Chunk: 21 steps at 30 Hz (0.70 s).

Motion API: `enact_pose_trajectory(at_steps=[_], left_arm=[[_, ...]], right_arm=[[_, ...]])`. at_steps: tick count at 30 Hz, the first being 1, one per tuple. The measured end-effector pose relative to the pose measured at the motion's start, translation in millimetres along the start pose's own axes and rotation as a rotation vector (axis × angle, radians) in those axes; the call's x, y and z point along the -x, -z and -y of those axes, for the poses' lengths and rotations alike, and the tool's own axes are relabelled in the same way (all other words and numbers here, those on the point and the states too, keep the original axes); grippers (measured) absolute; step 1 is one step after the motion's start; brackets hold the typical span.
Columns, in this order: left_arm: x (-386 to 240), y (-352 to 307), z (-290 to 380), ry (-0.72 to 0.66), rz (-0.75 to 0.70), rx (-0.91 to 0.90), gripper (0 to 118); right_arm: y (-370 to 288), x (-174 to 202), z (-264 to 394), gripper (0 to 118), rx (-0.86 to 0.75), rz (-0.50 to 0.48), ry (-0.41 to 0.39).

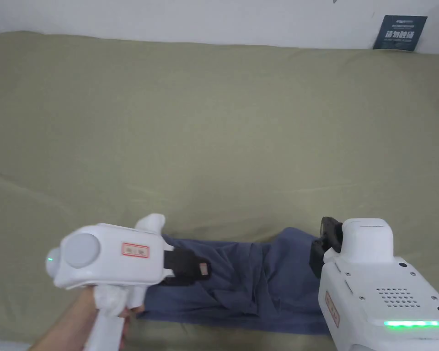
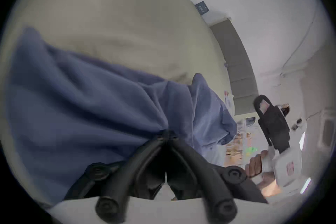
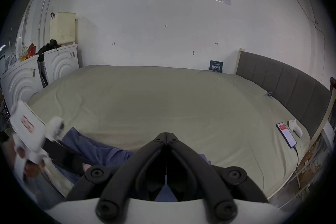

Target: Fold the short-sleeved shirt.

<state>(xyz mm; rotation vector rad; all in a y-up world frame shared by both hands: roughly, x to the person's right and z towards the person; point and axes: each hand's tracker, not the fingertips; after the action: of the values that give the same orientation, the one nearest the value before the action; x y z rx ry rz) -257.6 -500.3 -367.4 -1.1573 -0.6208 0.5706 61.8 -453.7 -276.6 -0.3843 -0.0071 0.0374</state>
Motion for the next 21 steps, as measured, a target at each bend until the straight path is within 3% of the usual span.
enact_pose_trajectory(at_steps=[7,10,12,13,14,15,16,21], left_arm=[[47,-76,-13,-0.037,-0.206,-0.068,1],[62,-72,-12,-0.065,-0.159,-0.029,1],[74,-64,-9,-0.102,-0.033,0.001,6],[78,-59,-9,-0.120,0.001,-0.007,23],[80,-54,-9,-0.128,0.037,-0.009,61],[83,-46,-9,-0.135,0.060,0.013,111],[84,-38,-7,-0.151,0.074,0.030,118],[77,-12,-4,-0.177,0.184,0.012,118]], right_arm=[[-2,15,-6,0,-0.024,-0.009,-0.011],[-3,16,-5,0,-0.018,-0.011,-0.017],[-2,17,-5,0,-0.011,-0.004,-0.027],[-2,16,-5,0,-0.008,-0.003,-0.028],[-1,16,-5,0,-0.004,0.000,-0.027],[-1,15,-5,0,-0.001,0.003,-0.023],[-1,13,-5,0,0.002,0.004,-0.019],[1,7,-5,0,0.013,0.021,-0.026]])
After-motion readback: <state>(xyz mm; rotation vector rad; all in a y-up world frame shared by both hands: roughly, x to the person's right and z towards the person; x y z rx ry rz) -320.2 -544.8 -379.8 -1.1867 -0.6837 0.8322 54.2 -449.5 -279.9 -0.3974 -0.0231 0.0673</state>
